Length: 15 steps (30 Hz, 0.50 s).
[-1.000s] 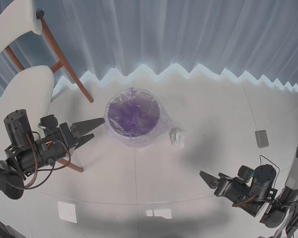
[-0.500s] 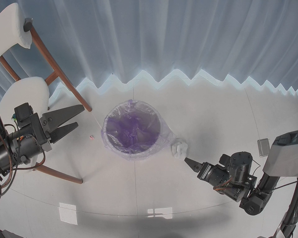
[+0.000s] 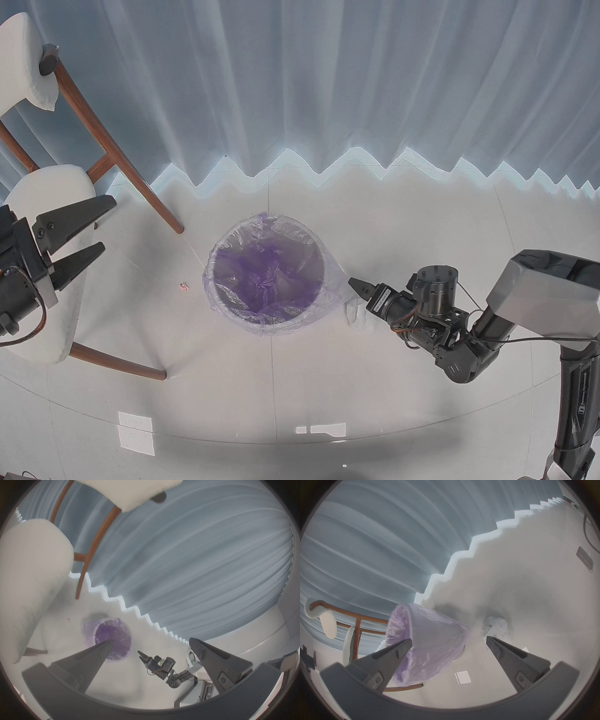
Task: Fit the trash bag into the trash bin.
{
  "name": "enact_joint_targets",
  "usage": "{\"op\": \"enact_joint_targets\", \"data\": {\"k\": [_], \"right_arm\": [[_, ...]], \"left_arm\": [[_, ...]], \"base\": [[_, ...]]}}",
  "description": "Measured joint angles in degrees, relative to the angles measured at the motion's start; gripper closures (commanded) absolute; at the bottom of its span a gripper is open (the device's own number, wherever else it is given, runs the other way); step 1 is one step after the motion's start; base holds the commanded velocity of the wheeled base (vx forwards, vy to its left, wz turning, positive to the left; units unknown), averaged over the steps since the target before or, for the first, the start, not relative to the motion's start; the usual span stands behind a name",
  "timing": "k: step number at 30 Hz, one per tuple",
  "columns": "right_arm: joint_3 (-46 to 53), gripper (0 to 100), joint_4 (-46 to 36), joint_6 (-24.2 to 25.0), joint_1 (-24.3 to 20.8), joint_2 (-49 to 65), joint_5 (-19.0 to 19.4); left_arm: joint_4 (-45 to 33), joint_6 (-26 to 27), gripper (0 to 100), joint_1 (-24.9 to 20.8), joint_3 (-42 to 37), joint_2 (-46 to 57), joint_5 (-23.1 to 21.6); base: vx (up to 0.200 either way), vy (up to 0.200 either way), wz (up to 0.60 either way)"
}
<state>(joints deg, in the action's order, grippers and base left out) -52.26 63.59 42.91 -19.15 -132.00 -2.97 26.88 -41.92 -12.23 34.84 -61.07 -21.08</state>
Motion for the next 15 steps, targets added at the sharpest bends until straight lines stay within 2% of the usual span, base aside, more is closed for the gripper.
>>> {"op": "enact_joint_targets", "data": {"k": [8,15], "right_arm": [[-11.9,0,-5.8,0.1,0.4,-8.4,-3.8],[-19.8,0,-10.2,0.1,0.2,-13.4,-4.6]], "left_arm": [[-1.6,0.0,0,3.6,1.0,2.9,2.7],[-1.8,0.4,0,5.1,1.2,3.6,3.0]], "base": [[0.000,0.000,0.00],[0.000,0.000,0.00]]}}
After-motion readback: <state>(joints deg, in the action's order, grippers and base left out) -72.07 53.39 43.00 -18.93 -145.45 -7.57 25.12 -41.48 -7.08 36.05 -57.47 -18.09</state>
